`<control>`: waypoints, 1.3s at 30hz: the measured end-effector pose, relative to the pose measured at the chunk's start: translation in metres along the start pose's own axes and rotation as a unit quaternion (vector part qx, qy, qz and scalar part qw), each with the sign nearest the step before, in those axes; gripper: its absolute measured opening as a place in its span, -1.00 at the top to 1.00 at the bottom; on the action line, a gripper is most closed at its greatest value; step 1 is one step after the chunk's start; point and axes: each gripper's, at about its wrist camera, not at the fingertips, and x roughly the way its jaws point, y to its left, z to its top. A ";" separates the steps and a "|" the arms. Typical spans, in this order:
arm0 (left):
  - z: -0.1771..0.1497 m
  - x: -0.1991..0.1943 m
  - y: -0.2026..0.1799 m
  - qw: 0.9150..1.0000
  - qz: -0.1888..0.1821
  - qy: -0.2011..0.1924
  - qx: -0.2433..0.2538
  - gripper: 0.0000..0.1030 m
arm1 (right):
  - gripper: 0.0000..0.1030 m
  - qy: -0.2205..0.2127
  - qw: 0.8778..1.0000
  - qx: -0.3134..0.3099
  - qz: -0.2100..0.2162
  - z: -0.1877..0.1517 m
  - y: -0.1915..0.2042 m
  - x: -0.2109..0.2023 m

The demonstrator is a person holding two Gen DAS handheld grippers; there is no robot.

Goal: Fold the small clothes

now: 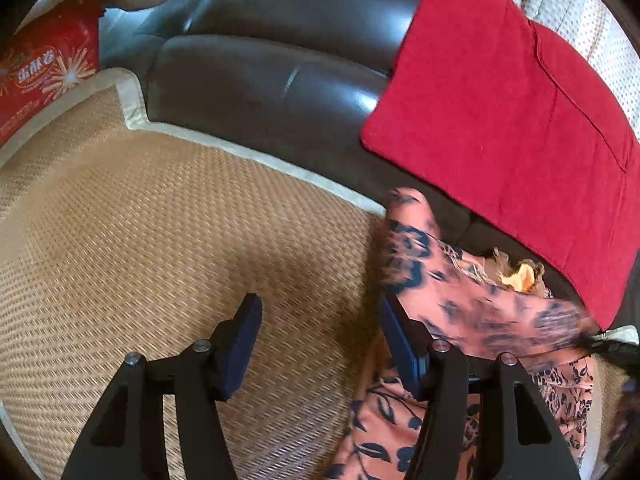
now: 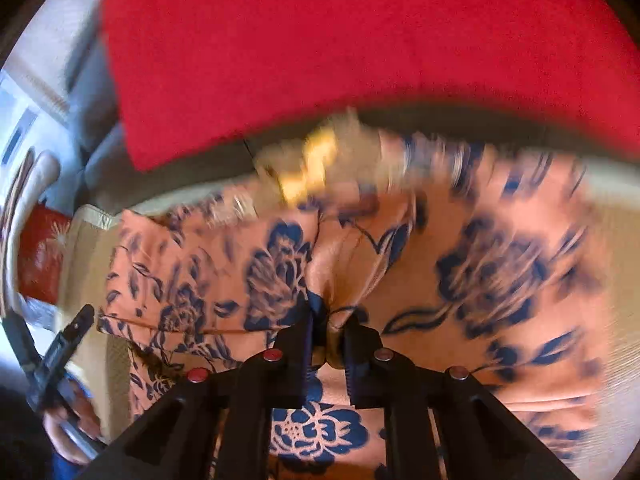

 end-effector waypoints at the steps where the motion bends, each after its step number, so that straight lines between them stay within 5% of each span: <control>1: 0.002 0.003 -0.002 1.000 -0.002 -0.002 0.001 -0.21 | 0.74 -0.030 0.999 -0.010 -0.016 0.000 0.001 -0.023; 4: 0.008 0.010 -0.014 1.000 -0.014 -0.004 0.005 -0.34 | 0.63 -0.086 0.995 -0.007 -0.060 -0.008 -0.023 -0.059; 5: 0.011 0.012 -0.020 1.000 -0.020 -0.001 0.008 -0.34 | 0.45 -0.088 0.994 -0.003 -0.057 -0.013 -0.033 -0.057; 6: 0.013 0.017 -0.032 0.999 -0.028 0.006 0.016 -0.34 | -0.02 -0.058 0.997 0.004 -0.055 -0.019 -0.048 -0.042; 7: 0.014 0.023 -0.044 0.999 -0.041 0.014 0.028 -0.36 | -0.22 -0.031 0.998 0.013 -0.060 -0.024 -0.058 -0.031; 10: 0.009 0.055 -0.080 0.993 -0.038 0.061 0.097 -0.40 | -0.26 -0.044 0.991 0.058 -0.109 -0.042 -0.087 -0.026; 12: -0.001 0.084 -0.094 0.985 0.009 0.100 0.144 -0.20 | -0.26 -0.091 0.988 0.097 -0.083 -0.046 -0.095 -0.047; 13: -0.008 0.100 -0.095 0.980 0.025 0.121 0.157 0.10 | -0.26 -0.106 0.987 0.098 -0.071 -0.045 -0.093 -0.055; 15: -0.012 0.099 -0.100 0.977 0.030 0.098 0.186 0.18 | -0.37 -0.129 0.987 0.091 -0.004 -0.037 -0.086 -0.070; 17: -0.013 0.097 -0.104 0.977 0.019 0.102 0.188 0.45 | -0.41 -0.119 0.984 0.090 0.094 -0.027 -0.084 -0.067; 20: -0.015 0.099 -0.108 0.977 0.022 0.100 0.187 0.45 | -0.53 -0.053 0.974 0.111 0.188 -0.019 -0.095 -0.026; 22: -0.015 0.099 -0.107 0.977 0.016 0.100 0.189 0.45 | -0.31 -0.016 0.978 0.166 0.124 -0.028 -0.122 0.007; 24: -0.013 0.098 -0.104 0.977 0.008 0.101 0.190 0.45 | -0.35 -0.046 0.970 0.187 0.150 -0.038 -0.133 -0.001; 26: -0.014 0.099 -0.107 0.975 0.010 0.097 0.200 0.42 | -0.68 -0.068 0.969 0.179 0.155 -0.039 -0.131 -0.014; 29: -0.013 0.098 -0.105 0.977 0.007 0.099 0.188 0.41 | -0.65 -0.037 0.976 0.167 0.137 -0.028 -0.141 0.003; 33: -0.009 0.069 -0.083 0.982 -0.014 0.095 0.164 0.26 | -0.68 -0.081 0.976 0.144 0.141 -0.037 -0.136 -0.048; 35: -0.019 0.036 -0.061 0.984 -0.024 0.082 0.159 -0.25 | -0.69 -0.083 0.982 0.114 0.125 -0.057 -0.136 -0.075; 39: -0.067 -0.028 -0.006 0.986 -0.039 0.095 0.134 -0.40 | -0.69 -0.047 0.987 0.111 0.109 -0.145 -0.166 -0.122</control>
